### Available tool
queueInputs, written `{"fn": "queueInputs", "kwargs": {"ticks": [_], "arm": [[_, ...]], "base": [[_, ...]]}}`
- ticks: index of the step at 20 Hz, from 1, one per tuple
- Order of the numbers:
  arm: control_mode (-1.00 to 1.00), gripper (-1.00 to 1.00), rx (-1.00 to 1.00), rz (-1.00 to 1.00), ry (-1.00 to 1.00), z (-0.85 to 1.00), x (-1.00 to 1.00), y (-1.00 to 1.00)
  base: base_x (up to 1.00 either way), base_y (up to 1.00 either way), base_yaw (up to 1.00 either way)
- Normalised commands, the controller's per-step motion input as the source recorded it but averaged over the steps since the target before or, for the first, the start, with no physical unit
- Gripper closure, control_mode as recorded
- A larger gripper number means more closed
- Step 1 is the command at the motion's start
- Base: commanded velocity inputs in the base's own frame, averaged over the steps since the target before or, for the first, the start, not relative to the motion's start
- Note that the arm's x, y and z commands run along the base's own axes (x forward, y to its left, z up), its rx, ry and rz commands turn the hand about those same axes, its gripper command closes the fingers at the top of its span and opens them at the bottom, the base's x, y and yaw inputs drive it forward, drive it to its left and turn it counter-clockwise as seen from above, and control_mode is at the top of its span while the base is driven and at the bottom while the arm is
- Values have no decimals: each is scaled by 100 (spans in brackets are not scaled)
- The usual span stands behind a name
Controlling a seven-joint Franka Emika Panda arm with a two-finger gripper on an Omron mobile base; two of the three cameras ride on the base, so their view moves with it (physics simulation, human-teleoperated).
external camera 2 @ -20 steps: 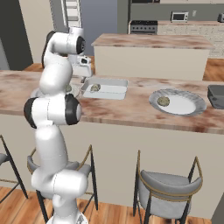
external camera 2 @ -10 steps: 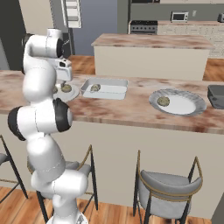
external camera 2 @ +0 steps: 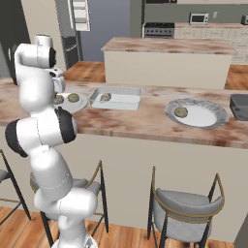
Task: Place two dumplings into each of the tupperware containers and then place the containers in the fridge.
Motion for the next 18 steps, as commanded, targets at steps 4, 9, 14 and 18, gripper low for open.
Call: {"fn": "queueInputs", "kwargs": {"ticks": [4, 9, 14, 18], "arm": [[-100, -100, 0, -1, 0, -34, 15, 5], [-100, -100, 0, -9, 0, -32, 21, 0], [-100, -100, 0, -12, -2, -18, 30, 0], [-100, -100, 0, -7, -7, -4, 34, 0]], "base": [[0, 0, 0], [0, 0, 0], [0, 0, 0], [0, 0, 0]]}}
